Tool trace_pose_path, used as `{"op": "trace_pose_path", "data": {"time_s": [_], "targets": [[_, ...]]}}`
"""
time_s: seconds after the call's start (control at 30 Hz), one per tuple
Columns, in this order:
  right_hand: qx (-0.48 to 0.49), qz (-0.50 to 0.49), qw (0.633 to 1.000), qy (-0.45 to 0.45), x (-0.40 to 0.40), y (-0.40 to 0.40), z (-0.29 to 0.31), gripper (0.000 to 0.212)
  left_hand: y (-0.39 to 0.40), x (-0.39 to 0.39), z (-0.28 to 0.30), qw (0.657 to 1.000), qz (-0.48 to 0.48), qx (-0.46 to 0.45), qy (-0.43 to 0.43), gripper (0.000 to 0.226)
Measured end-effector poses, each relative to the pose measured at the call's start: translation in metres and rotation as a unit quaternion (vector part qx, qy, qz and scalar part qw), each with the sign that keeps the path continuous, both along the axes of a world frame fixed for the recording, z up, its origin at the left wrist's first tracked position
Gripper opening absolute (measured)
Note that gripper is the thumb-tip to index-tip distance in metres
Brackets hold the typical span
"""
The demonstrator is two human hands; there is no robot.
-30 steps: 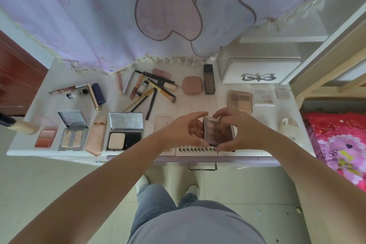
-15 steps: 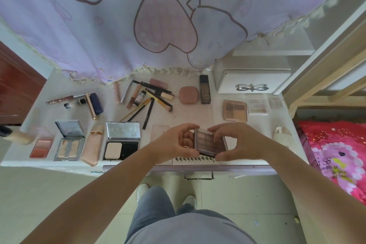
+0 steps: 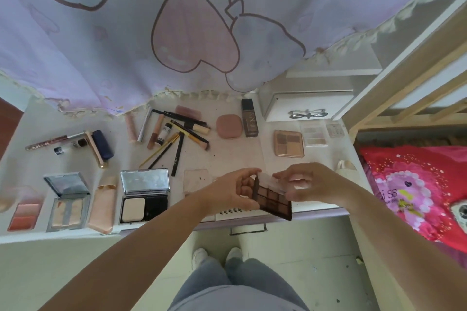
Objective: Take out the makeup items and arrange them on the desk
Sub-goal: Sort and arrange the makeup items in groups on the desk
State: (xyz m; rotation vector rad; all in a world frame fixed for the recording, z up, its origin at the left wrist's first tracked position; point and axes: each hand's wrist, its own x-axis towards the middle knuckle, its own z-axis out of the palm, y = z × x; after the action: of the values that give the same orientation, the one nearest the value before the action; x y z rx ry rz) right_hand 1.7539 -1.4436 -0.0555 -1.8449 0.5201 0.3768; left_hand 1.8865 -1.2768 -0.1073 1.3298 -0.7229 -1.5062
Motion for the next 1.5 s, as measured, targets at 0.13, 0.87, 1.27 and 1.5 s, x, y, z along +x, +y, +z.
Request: {"op": "trace_pose_path", "data": {"time_s": [0.13,0.87,1.27,1.5], "targets": [[0.075,-0.107,0.991,-0.005,0.0,-0.02,-0.012,0.006,-0.011,-0.001,-0.01,0.998,-0.04,0.009,-0.049,0.064],[-0.13,0.172,0.973,-0.085,0.008,-0.106,-0.108,0.028,-0.085,-0.129,-0.079,0.86,0.153,0.306,-0.378,0.032],[-0.16,0.235,0.951,-0.125,0.003,-0.117,-0.114,0.029,-0.096,-0.142,-0.082,0.772,0.131,0.4,-0.477,0.028],[-0.326,0.259,0.906,-0.077,-0.027,-0.144,-0.12,0.047,-0.096,-0.154,-0.083,0.759,0.147,0.415,-0.48,0.024]]}}
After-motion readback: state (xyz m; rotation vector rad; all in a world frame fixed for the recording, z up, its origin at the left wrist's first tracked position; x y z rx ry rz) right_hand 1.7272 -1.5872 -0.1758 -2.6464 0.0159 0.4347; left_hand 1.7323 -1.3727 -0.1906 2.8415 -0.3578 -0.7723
